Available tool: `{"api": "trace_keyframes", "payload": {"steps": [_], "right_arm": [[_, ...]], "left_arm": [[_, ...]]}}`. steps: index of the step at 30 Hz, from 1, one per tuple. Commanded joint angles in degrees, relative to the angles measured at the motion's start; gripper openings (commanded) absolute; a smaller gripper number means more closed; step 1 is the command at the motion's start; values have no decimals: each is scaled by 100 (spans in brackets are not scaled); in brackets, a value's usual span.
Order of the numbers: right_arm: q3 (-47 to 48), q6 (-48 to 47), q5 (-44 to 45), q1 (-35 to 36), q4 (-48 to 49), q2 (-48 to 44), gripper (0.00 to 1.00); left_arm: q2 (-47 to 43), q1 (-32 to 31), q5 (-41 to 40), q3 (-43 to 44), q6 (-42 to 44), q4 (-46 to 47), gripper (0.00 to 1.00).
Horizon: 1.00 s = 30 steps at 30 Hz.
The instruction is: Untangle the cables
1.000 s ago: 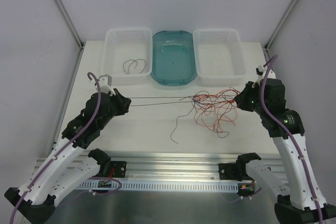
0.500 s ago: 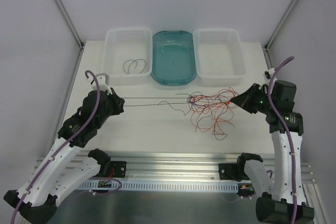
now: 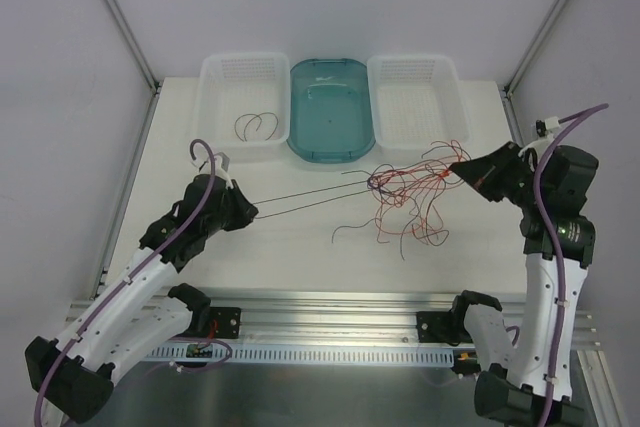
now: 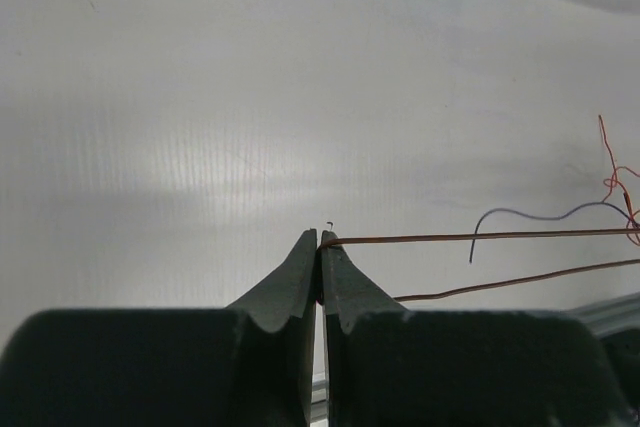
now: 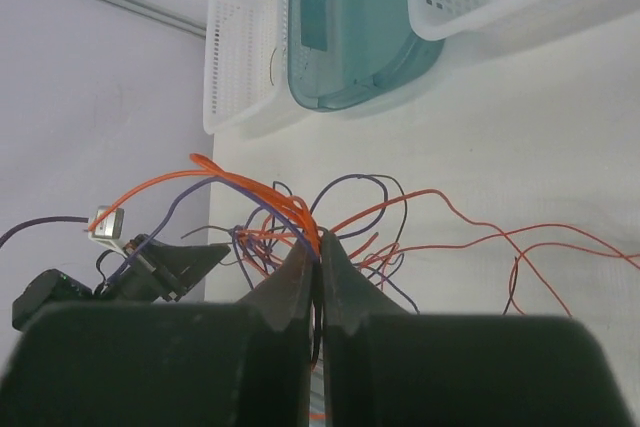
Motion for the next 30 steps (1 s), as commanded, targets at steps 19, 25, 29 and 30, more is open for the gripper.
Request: {"api": "trace_keyframes", "payload": {"steps": [19, 25, 29, 30], "right_arm": [[-1635, -1038, 2461, 4027, 582, 1774, 6], [-1126, -1258, 2243, 4467, 634, 1687, 6], [-871, -1355, 1620, 4467, 723, 1555, 6], [-766, -1399, 1522, 4476, 723, 1563, 6]], "left_arm": [[1077, -2033, 705, 243, 502, 541, 97], [1103, -2050, 1214, 349, 1423, 1144, 94], [1471, -2155, 1768, 16, 1864, 2320, 82], [1568, -2217, 1821, -55, 2030, 2552, 82]]}}
